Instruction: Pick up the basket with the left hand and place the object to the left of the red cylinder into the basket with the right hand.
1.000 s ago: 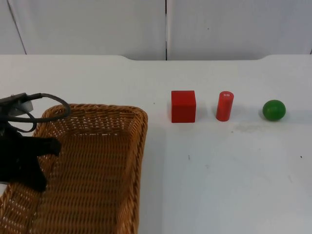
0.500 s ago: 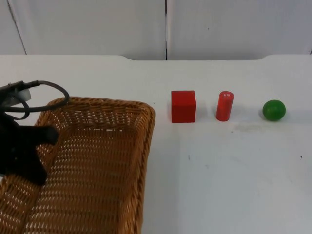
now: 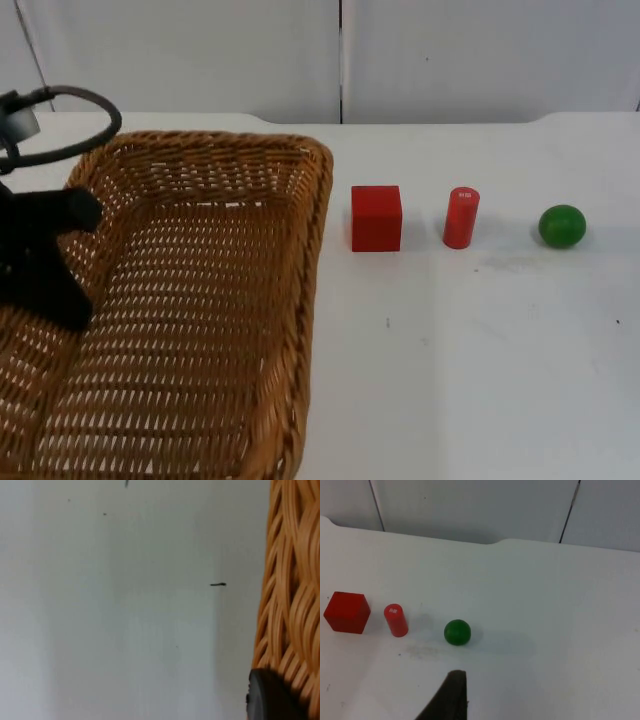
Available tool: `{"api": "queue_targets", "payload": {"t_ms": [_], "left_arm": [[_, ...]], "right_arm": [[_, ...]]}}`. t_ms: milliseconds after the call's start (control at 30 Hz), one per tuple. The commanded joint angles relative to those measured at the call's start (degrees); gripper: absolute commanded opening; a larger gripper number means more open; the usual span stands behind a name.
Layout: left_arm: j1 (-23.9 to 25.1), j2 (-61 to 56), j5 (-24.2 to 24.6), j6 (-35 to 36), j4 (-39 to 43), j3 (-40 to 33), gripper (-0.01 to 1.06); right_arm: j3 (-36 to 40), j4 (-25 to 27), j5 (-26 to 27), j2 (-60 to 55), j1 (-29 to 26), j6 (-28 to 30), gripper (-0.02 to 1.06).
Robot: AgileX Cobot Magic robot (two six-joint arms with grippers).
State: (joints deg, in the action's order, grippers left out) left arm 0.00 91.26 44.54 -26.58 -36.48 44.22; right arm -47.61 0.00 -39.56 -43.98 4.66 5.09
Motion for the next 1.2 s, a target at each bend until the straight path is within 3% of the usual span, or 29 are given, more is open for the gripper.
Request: {"api": "queue_targets", "payload": {"t_ms": [0, 833, 1167], "left_arm": [[0.0, -2.2, 3.3, 1.0, -2.0, 0.1, 0.0], [0.0, -4.0, 7.7, 1.8, -1.5, 0.1, 0.0], [0.0, -4.0, 6.0, 1.8, -0.1, 0.1, 0.0]], "right_arm": [[0.1, 0.0, 0.2, 0.3, -0.1, 0.5, 1.05], [0.1, 0.0, -1.9, 0.2, -0.1, 0.4, 1.05], [0.1, 0.0, -2.7, 0.2, -0.1, 0.4, 1.05]]}}
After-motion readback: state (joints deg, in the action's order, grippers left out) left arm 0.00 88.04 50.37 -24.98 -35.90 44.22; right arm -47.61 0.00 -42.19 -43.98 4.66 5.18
